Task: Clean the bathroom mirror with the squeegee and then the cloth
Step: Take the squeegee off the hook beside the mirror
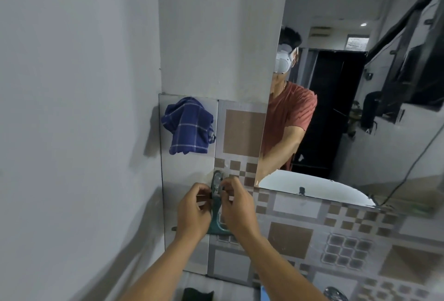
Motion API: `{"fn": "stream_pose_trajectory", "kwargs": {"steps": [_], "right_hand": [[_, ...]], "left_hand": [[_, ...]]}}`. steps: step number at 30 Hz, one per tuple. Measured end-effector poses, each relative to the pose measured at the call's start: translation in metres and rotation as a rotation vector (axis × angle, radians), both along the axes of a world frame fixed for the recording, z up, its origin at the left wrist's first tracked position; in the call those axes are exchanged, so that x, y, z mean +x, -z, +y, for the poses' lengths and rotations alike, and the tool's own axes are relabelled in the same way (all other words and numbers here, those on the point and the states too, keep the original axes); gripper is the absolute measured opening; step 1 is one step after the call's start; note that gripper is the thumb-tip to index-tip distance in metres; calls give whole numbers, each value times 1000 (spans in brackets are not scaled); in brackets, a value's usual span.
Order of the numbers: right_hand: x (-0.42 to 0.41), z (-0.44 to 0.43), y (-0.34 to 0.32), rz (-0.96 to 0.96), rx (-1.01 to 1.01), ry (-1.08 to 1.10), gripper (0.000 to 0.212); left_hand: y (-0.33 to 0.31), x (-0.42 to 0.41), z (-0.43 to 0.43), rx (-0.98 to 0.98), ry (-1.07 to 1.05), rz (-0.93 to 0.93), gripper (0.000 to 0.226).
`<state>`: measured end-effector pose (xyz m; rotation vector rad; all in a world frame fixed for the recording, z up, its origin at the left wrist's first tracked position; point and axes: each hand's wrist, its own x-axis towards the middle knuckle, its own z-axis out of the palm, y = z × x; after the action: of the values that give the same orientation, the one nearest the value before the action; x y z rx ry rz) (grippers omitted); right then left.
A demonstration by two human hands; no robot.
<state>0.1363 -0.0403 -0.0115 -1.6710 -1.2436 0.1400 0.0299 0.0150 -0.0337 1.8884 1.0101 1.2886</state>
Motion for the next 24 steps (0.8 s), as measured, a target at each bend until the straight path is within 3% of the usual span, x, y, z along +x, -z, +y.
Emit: {"fn": "stream_pose_trajectory", "kwargs": {"steps": [12,17,24], "right_hand": [[-11,-49,-66,99,158,-66,20],[-9,-86,-93,196,285,-15,19],[9,-143,-126,268,455,59,22]], "left_hand": [[-61,-12,-44,140,82,-160,23],[-79,-5,-76,163,121,-182,28],[-99,1,-117,333,167,42,37]]}}
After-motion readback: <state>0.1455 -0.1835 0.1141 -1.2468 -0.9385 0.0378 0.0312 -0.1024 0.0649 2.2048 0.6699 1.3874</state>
